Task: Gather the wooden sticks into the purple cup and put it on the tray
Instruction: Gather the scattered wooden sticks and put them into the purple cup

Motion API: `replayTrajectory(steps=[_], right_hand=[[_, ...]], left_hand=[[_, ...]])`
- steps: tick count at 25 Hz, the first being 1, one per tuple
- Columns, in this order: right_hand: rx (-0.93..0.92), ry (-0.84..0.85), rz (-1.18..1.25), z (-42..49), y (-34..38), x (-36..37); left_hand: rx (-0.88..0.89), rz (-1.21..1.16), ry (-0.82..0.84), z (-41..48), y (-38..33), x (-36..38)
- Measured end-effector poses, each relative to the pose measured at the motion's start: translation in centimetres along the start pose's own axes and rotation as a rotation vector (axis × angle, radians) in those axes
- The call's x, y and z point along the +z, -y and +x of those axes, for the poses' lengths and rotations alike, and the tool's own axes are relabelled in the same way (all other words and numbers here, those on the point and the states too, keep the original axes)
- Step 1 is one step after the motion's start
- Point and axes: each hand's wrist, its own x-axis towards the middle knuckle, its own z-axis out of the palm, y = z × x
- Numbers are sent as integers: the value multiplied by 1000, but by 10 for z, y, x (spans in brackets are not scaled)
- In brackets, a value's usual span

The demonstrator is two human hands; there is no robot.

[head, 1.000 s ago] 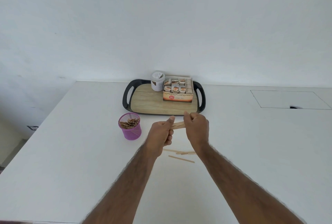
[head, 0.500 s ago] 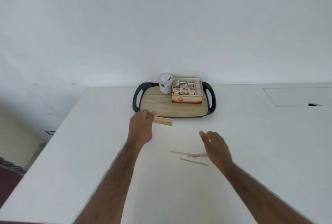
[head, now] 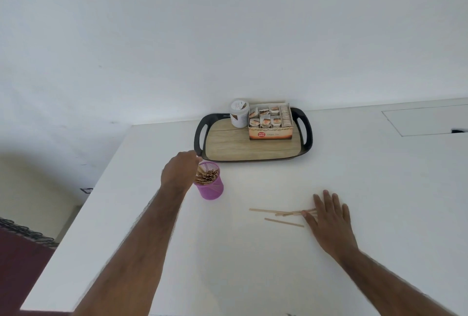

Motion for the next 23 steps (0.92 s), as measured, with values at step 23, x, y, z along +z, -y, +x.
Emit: replayTrajectory(steps=[23], right_hand=[[10, 22, 524, 14, 29, -20]], left_hand=[[376, -154, 273, -122, -73, 149]])
